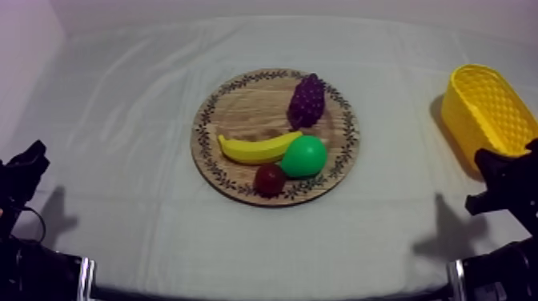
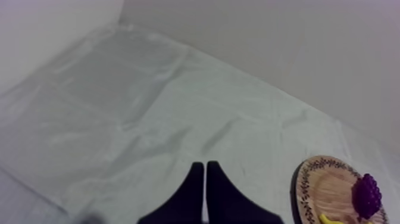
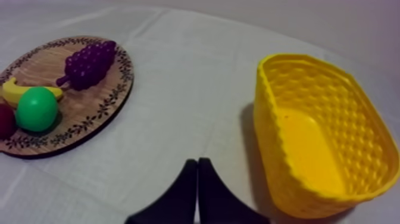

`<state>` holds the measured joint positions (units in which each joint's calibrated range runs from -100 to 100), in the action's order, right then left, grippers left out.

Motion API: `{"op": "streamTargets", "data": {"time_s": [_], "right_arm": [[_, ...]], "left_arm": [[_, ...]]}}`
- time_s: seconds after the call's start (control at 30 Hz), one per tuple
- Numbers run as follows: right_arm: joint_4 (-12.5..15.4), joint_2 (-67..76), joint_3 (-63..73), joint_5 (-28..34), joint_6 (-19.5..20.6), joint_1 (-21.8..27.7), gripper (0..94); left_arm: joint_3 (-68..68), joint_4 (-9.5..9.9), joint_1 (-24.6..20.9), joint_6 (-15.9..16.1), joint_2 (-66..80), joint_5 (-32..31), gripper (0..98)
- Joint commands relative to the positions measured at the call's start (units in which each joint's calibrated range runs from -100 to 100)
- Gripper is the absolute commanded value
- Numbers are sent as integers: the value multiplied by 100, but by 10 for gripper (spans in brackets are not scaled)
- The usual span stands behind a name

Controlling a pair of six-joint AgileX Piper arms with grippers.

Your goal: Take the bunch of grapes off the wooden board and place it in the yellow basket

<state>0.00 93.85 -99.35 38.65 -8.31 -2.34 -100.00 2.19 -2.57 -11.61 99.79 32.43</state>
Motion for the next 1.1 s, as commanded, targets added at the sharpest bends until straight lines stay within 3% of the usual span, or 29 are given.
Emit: {"op": "streamTargets", "data": {"time_s": [0.0,0.33,1.07], "right_arm": [[-63,-184,115,27,226,-19,7],[-127,-1493,2284,945,629,-249,7],[660,-5160,7147,2164,578,-650,6]], "left_arm": [[0,3,0,4,-5,-1,1],[0,3,0,2,-5,-1,1],[0,3,0,1,-5,-1,1]]}}
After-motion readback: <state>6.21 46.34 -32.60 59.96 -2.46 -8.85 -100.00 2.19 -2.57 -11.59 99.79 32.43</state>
